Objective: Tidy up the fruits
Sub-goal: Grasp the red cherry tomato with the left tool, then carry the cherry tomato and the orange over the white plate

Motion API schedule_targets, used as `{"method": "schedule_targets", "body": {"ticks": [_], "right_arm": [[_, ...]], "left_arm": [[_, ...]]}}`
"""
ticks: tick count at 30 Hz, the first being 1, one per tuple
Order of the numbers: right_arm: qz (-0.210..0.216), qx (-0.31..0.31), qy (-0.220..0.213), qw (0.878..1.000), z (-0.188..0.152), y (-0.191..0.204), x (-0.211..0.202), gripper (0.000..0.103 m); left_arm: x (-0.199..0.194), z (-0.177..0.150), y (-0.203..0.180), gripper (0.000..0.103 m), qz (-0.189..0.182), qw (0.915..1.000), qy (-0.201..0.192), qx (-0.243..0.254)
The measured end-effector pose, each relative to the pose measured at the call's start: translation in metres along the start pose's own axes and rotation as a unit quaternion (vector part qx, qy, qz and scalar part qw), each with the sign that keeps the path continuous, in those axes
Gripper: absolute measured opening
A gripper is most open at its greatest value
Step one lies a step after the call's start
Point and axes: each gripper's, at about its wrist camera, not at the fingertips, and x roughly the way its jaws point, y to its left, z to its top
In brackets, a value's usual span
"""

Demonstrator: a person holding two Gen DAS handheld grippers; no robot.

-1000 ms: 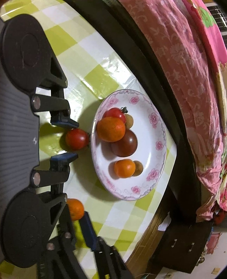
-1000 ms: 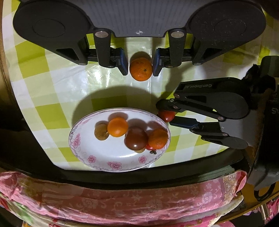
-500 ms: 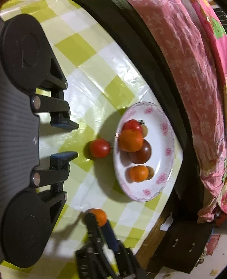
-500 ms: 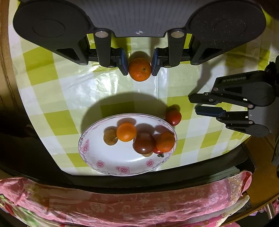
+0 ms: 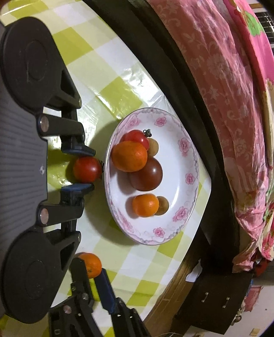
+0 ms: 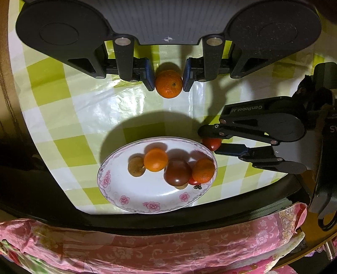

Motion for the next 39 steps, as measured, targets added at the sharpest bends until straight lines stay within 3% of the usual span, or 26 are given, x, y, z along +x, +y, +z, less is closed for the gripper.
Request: {"method": "schedule_targets", "body": {"ticks": [8,19,27,39], "right_arm": [[0.004,-0.02,0.006,1.0,0.001,0.01,0.001,0.025],[-0.001,-0.063,0.021,0.998,-0.013,0.032,-0.004,0.025],[0.003,-0.08,0.029,0.996,-0.024,0.05,-0.008,0.025],[0.022,-0.033,0.031,0.999,-0.03,0.053,-0.024,0.025]], "left_arm": [[-0.023,-0.015,0.002,0.035,-0.012,0.9997,0.019,0.014],[-0.073,-0.065,-0.001,0.035,-0.026,0.9976,0.061,0.021],[-0.083,-0.076,-0.007,0.035,-0.028,0.9966,0.075,0.019],[-0.087,-0.073,-0.005,0.035,-0.043,0.9962,0.076,0.005]]}}
